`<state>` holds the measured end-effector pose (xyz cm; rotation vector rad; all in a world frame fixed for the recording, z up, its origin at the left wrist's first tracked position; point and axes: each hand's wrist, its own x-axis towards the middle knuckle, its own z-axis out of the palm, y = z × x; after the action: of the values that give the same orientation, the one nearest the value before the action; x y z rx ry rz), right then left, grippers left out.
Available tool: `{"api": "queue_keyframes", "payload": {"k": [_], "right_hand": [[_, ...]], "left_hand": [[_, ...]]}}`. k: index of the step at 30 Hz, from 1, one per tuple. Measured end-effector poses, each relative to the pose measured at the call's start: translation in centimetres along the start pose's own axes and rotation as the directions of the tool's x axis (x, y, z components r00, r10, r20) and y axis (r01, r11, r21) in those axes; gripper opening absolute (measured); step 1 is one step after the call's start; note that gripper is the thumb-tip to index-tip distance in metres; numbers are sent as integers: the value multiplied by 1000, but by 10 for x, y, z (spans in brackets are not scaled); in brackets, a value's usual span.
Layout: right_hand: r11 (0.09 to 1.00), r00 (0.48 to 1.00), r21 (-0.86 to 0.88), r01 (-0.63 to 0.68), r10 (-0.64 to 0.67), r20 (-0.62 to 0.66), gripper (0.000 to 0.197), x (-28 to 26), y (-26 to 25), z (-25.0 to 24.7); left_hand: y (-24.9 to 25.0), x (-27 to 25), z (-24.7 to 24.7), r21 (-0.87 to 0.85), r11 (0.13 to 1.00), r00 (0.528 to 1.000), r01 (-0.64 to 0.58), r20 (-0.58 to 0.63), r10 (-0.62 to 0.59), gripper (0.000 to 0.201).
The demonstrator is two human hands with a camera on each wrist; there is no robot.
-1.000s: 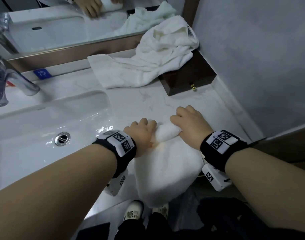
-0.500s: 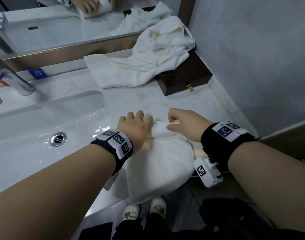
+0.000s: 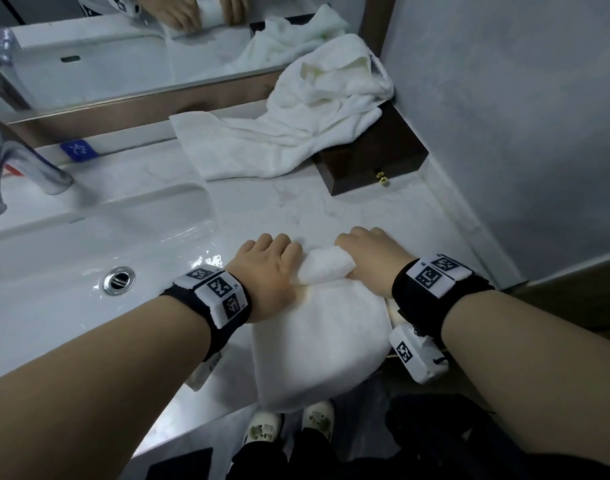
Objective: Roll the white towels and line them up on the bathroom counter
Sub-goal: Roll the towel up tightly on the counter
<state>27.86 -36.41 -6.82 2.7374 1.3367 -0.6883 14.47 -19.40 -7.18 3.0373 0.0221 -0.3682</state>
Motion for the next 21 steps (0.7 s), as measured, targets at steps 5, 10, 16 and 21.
{"api": "queue_keyframes", "payload": {"k": [5, 10, 16, 21], "right_hand": [[995, 993, -101, -12, 0, -121, 30, 2, 4, 5], [983, 968, -181, -39, -8, -252, 55, -7, 1, 9], [987, 978, -147, -62, 31, -204, 51, -11, -1, 9], [999, 999, 26, -40, 40, -19, 47, -14, -2, -6]], "left_hand": [[-3, -1, -8, -381, 913, 989, 148, 38, -144, 25], [-5, 5, -21, -439, 867, 966, 238, 204, -162, 49], [2, 8, -20, -399, 875, 946, 275, 275, -172, 49], [8, 7, -14, -283, 932, 961, 227, 218, -168, 50]]}}
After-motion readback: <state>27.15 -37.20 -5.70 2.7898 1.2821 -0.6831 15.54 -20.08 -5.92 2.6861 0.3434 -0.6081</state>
